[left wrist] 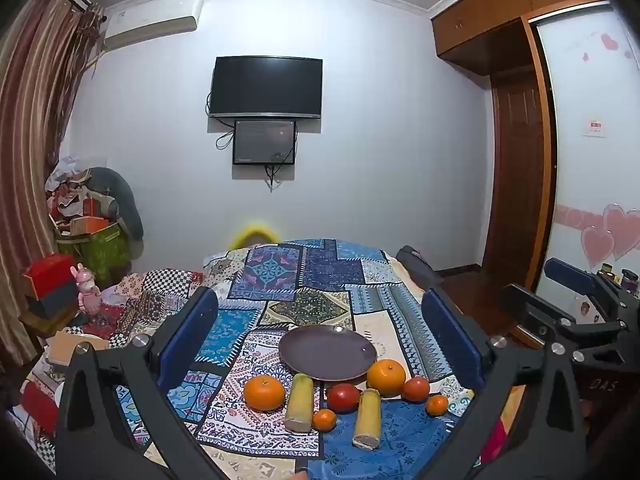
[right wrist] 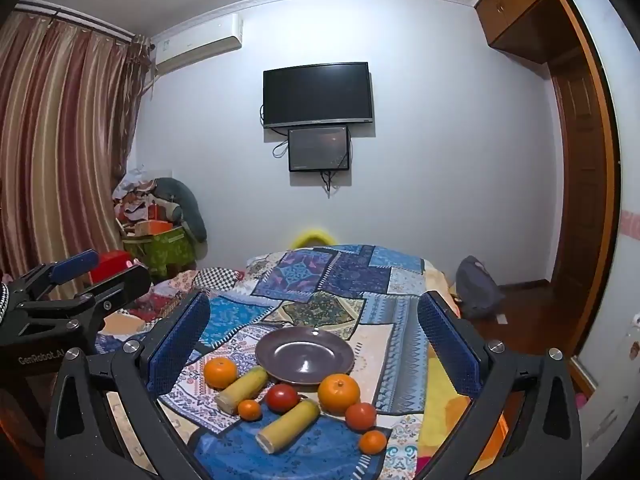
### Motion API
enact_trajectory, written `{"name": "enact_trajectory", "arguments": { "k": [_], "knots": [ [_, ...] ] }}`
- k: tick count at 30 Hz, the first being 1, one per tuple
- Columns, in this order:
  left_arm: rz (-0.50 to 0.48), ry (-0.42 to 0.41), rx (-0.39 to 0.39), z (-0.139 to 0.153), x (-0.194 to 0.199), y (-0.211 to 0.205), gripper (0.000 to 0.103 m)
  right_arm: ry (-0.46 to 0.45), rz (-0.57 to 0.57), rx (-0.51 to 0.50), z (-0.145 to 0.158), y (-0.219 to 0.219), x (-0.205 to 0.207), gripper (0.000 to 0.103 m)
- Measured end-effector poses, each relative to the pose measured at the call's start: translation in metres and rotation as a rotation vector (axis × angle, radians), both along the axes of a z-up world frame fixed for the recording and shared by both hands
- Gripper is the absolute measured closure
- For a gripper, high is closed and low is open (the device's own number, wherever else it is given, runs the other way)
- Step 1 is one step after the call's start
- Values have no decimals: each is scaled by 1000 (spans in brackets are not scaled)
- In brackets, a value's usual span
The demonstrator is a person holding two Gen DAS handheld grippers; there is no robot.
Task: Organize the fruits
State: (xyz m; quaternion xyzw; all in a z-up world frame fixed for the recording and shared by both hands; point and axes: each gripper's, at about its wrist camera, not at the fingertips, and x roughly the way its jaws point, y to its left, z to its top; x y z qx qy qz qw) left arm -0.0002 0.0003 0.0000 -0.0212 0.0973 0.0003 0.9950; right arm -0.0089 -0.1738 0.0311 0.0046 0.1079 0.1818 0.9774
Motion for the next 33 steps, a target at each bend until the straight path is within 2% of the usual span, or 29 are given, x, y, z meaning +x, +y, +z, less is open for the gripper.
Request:
{"name": "enact_trajectory", "arguments": {
  "k": [6, 33],
  "knots": [
    [6, -8, -8, 8, -3, 3, 0, 4, 0, -1, 0, 0, 0, 0],
    [-8, -15, 21, 1, -2, -3, 0, -3, -5, 16, 3, 0, -4, 0]
  ]
}}
